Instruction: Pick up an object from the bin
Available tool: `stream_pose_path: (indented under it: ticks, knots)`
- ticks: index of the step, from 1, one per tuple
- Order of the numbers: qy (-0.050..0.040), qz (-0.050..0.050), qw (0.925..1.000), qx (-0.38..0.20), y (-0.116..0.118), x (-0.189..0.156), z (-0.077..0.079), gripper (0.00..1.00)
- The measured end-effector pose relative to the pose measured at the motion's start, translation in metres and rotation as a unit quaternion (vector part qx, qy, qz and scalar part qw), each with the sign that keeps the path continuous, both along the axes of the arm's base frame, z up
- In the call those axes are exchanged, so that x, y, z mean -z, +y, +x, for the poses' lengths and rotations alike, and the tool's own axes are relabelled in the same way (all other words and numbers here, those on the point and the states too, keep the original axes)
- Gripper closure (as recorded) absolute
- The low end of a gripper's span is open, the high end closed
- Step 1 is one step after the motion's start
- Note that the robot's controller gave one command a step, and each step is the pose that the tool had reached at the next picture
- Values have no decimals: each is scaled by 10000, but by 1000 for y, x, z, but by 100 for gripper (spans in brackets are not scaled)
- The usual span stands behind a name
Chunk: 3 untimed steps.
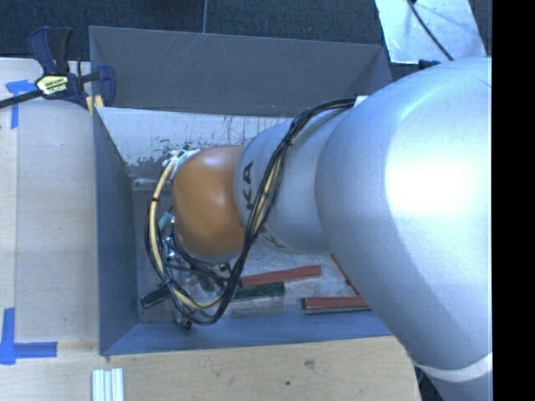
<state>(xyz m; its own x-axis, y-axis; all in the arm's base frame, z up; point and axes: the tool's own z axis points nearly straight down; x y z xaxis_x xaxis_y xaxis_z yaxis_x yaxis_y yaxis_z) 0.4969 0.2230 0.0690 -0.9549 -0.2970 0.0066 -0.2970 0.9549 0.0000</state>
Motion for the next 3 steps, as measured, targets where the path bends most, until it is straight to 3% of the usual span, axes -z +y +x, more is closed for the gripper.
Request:
stream_pose_path:
  ticks: [1,2,3]
  knots:
    - [-45,17,10000,3,1,-5,3,100]
    - [-89,26,9997,206,-31,-130,18,100]
    - [-96,36,9967,811,-8,-243,74,100]
